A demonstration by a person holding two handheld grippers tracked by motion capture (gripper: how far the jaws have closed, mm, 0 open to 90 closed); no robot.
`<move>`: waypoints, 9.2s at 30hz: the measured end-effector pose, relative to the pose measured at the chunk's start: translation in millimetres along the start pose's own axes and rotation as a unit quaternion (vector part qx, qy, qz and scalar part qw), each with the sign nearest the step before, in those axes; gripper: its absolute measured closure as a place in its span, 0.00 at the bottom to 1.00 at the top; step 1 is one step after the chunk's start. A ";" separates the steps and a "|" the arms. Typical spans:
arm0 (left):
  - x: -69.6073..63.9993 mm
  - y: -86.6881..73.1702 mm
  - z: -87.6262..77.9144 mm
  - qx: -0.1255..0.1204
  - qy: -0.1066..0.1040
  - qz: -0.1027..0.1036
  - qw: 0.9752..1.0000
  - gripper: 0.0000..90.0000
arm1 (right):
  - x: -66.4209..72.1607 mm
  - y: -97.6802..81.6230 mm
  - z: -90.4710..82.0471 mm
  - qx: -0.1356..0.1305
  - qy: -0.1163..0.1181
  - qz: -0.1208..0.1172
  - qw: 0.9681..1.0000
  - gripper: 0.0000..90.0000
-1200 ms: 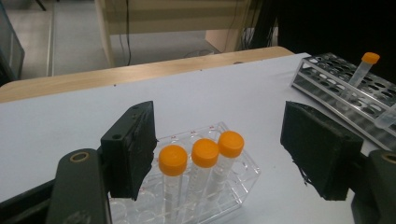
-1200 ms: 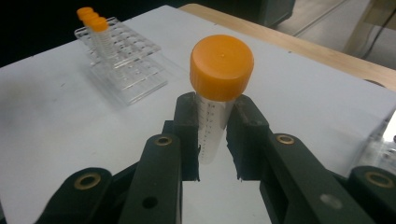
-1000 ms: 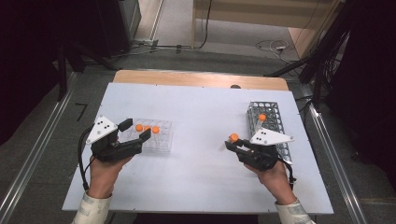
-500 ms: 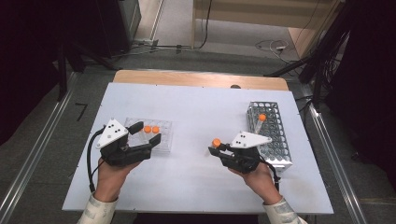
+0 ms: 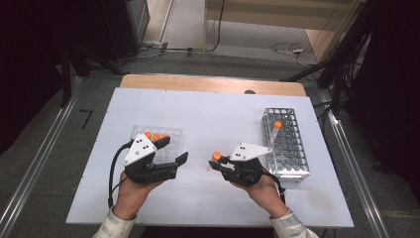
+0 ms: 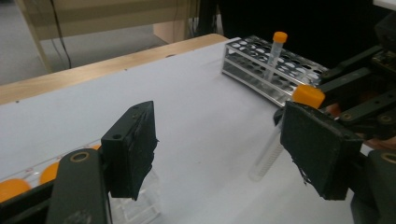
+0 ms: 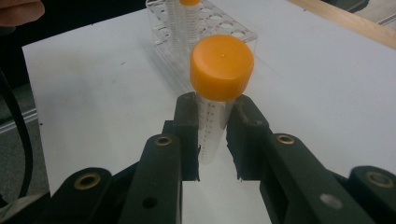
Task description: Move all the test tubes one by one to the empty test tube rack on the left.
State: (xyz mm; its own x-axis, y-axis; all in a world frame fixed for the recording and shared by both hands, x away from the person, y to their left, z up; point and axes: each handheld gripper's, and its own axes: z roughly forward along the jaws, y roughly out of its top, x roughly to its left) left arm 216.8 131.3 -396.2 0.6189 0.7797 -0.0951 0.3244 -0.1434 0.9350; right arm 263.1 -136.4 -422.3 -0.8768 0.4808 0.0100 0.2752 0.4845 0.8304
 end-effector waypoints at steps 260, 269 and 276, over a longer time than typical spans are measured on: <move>10.6 -2.9 -1.3 -0.011 0.009 -0.008 1.000 0.30 | -17.3 -1.8 -12.0 0.011 -0.050 0.046 0.998 0.80; -14.5 -9.8 20.1 -0.008 -0.044 0.014 0.999 0.43 | 6.0 4.0 14.0 0.029 -0.017 0.021 0.999 0.80; -16.6 -13.5 25.1 -0.001 -0.064 0.013 0.998 0.60 | 17.9 13.6 27.7 0.025 0.003 0.008 1.000 0.80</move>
State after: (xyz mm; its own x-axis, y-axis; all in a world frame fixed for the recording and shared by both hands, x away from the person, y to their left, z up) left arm 220.1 105.0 -415.7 0.7134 0.6915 -0.1136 0.3060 -0.1616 0.9382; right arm 262.1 -100.9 -426.2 -0.8746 0.4840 0.0273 0.3085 0.5121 0.8016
